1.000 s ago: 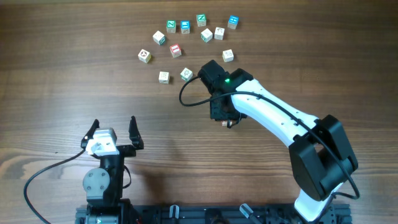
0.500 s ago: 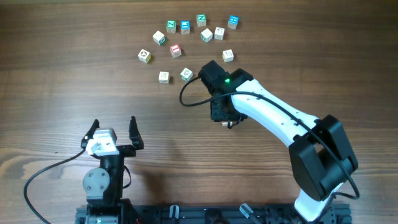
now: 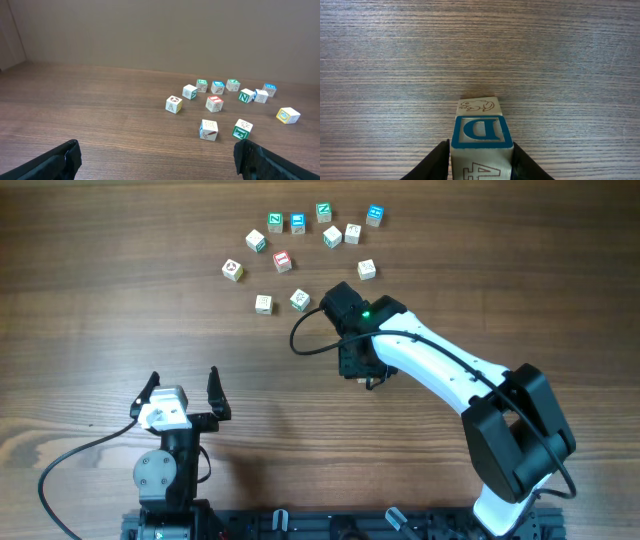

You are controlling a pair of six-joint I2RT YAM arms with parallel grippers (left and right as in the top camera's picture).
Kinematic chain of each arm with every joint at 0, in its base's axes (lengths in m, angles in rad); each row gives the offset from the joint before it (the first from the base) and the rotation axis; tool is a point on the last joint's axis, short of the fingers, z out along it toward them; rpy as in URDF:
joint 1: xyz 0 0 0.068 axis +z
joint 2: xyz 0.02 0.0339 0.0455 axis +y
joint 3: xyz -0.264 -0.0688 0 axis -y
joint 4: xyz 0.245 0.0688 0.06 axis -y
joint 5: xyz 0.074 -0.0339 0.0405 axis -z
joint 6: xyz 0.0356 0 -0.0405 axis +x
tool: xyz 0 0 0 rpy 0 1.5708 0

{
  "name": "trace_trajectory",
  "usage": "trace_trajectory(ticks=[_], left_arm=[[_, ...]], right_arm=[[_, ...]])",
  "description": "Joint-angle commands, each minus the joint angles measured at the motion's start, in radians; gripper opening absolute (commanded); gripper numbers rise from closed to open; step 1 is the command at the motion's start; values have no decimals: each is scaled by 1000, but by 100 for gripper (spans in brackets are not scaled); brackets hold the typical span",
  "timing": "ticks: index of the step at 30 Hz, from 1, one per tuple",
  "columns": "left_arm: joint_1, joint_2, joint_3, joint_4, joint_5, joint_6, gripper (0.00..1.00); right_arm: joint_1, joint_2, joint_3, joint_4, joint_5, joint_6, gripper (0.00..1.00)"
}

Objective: Form a tower
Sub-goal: 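Lower the D block onto the frog block and align it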

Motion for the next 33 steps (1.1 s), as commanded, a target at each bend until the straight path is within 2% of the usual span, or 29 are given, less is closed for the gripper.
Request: trace_trajectory(ticks=[1, 14, 17, 23, 27, 29, 30, 33], left_arm=[[6, -5, -3, 0, -13, 19, 100], [6, -5, -3, 0, -13, 19, 100], [6, -5, -3, 0, -13, 19, 100], [6, -5, -3, 0, -13, 19, 100], [6, -5, -3, 0, -13, 19, 100], [6, -5, -3, 0, -13, 19, 100], [6, -5, -3, 0, -13, 19, 100], [6, -5, -3, 0, -13, 19, 100]], right_arm=[[-2, -1, -7, 0, -23, 4, 38], [-2, -1, -7, 2, -15, -74, 38], [-3, -1, -7, 2, -15, -75, 43], [-3, -1, -7, 4, -15, -75, 43], [-2, -1, -7, 13, -15, -76, 52], [-2, -1, -7, 14, -15, -75, 53], [-3, -1, -7, 13, -15, -76, 52], [-3, -1, -7, 13, -15, -95, 40]])
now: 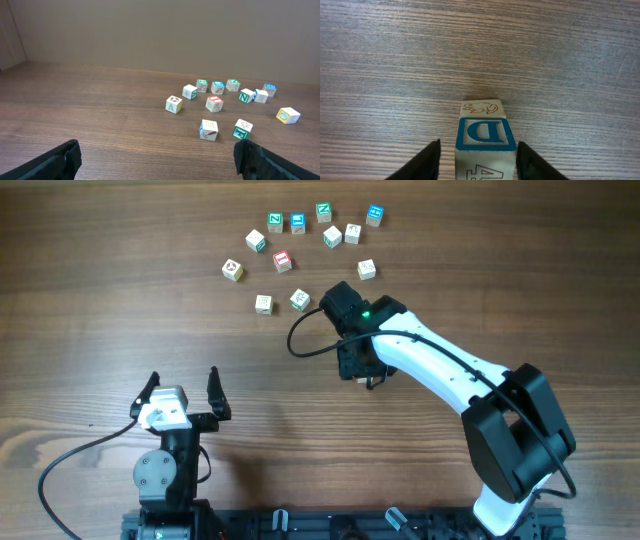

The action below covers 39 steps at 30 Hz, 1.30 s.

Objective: Form a tower
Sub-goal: 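Lower the D block onto the frog block and align it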

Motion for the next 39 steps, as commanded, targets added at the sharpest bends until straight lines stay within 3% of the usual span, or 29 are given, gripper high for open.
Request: trace_trajectory(ticks=[1, 7, 10, 12, 16, 20, 22, 27, 32, 36, 39], left_arm=[[6, -5, -3, 0, -13, 19, 100], [6, -5, -3, 0, -13, 19, 100], [6, -5, -3, 0, -13, 19, 100], [6, -5, -3, 0, -13, 19, 100], [6, -5, -3, 0, -13, 19, 100], [6, -5, -3, 0, -13, 19, 100], [6, -5, -3, 0, -13, 19, 100], [6, -5, -3, 0, -13, 19, 100], [6, -5, -3, 0, -13, 19, 100], [6, -5, -3, 0, -13, 19, 100], [6, -5, -3, 0, -13, 19, 100]], right_arm=[[-2, -1, -7, 1, -8, -31, 37], [-3, -1, -7, -2, -8, -56, 38], [-3, -1, -7, -1, -8, -56, 49], [-3, -1, -7, -1, -8, -56, 62], [-3, -1, -7, -6, -8, -57, 61], [-3, -1, -7, -18, -8, -82, 84], [-3, -1, -11, -10, 11, -82, 83], [-2, -1, -17, 10, 45, -82, 72], [-2, -1, -93, 102, 44, -96, 71], [-2, -1, -95, 122, 44, -131, 52], [-2, -1, -95, 123, 32, -130, 52]])
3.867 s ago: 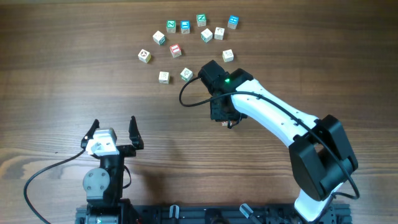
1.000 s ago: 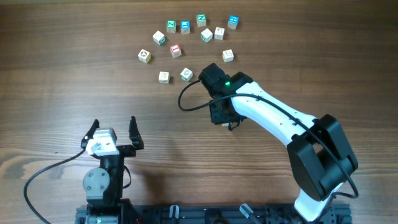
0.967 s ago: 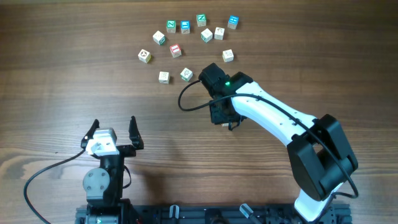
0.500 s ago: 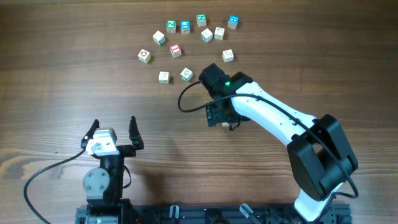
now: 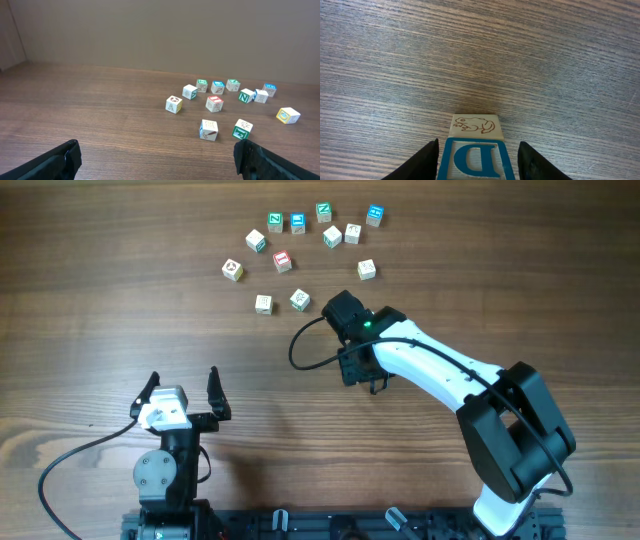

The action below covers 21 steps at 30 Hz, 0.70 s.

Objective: Form a tower
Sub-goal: 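Lower the D block onto the frog block and align it, then open the right gripper and lift away from the stack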

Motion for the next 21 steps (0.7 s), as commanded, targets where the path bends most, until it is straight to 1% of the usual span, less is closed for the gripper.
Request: trace_trajectory(ticks=[1, 3, 5, 7, 10, 12, 16, 18, 20, 21], left_arm=[[6, -5, -3, 0, -13, 19, 100], [6, -5, -3, 0, -13, 19, 100], [6, -5, -3, 0, -13, 19, 100], [6, -5, -3, 0, -13, 19, 100], [6, -5, -3, 0, -13, 19, 100], [6, -5, -3, 0, -13, 19, 100], [6, -5, -3, 0, -13, 19, 100], [6, -5, -3, 0, -13, 19, 100], [6, -5, -3, 0, -13, 19, 100], [6, -5, -3, 0, -13, 19, 100]], right_arm=[[-2, -1, -5, 5, 9, -16, 54], [-2, -1, -5, 5, 9, -16, 56], [-2, 1, -16, 18, 9, -16, 56], [-2, 1, -51, 66, 8, -17, 56], [-2, 1, -56, 81, 10, -17, 55], [-2, 1, -56, 75, 6, -17, 45], [-2, 1, -56, 72, 6, -18, 36], [-2, 1, -56, 72, 6, -17, 34], [-2, 1, -56, 73, 6, -18, 34], [-2, 1, -56, 72, 6, -18, 40]])
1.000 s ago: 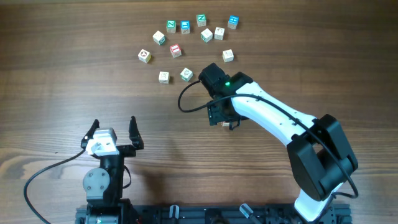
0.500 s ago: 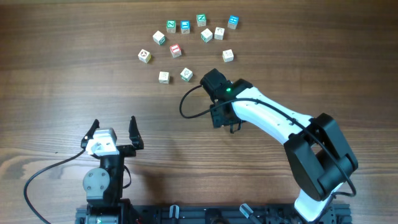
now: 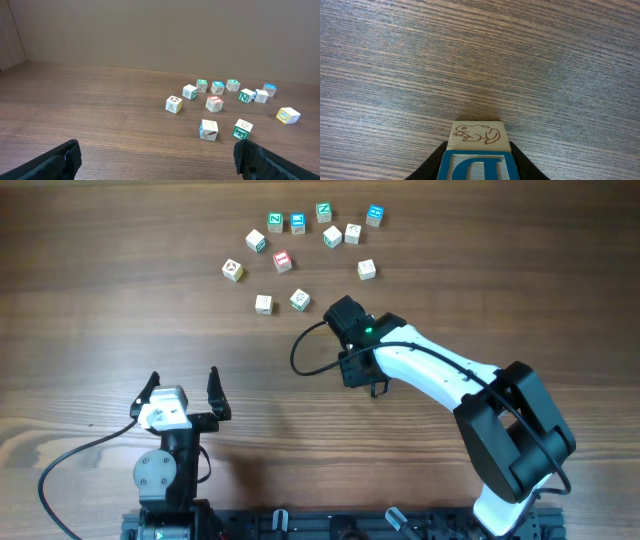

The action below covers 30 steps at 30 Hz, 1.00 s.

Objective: Form a tower
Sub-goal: 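Open the right gripper and lift away from the stack, then move the right gripper to the cluster above the ladybug block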

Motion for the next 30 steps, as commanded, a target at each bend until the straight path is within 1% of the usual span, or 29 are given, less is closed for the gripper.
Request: trace_trajectory(ticks=[1, 3, 4, 5, 6, 8, 9, 11, 14, 16, 17, 18, 19, 20, 23, 28, 30], left_arm=[[5, -5, -3, 0, -13, 18, 100], [5, -5, -3, 0, -13, 18, 100], [5, -5, -3, 0, -13, 18, 100], [5, -5, -3, 0, -13, 18, 100], [5, -5, -3, 0, -13, 18, 100], [5, -5, -3, 0, -13, 18, 100], [5, -5, -3, 0, -13, 18, 100], [5, -5, -3, 0, -13, 18, 100], [5, -5, -3, 0, -13, 18, 100], [5, -5, -3, 0, -13, 18, 100], [5, -5, -3, 0, -13, 18, 100], [5, -5, -3, 0, -13, 18, 100], [5, -5, -3, 0, -13, 18, 100], [5, -5, -3, 0, -13, 18, 100], [5, -5, -3, 0, -13, 18, 100], [5, -5, -3, 0, -13, 18, 100], [5, -5, -3, 0, -13, 18, 100]], right_arm=[[-2, 1, -2, 1, 6, -3, 53], [-2, 1, -2, 6, 6, -3, 75], [-2, 1, -2, 13, 7, -4, 80], [-3, 1, 4, 31, 7, -22, 84], [-2, 1, 21, 35, 8, -42, 85], [-3, 0, 109, 23, 35, -89, 89], [-5, 0, 159, 3, 58, -90, 92], [-16, 0, 328, -77, 75, -118, 93], [-28, 0, 623, -240, 74, -117, 91], [-29, 0, 810, -309, 74, -116, 88], [-29, 0, 864, -316, 74, -108, 86], [-29, 0, 893, -316, 74, -106, 84], [-29, 0, 915, -312, 74, -104, 86], [-29, 0, 915, -302, 74, -90, 86], [-29, 19, 914, -290, 70, -53, 89], [-29, 95, 914, -272, 66, -51, 93], [-29, 137, 913, -280, 66, -21, 95]])
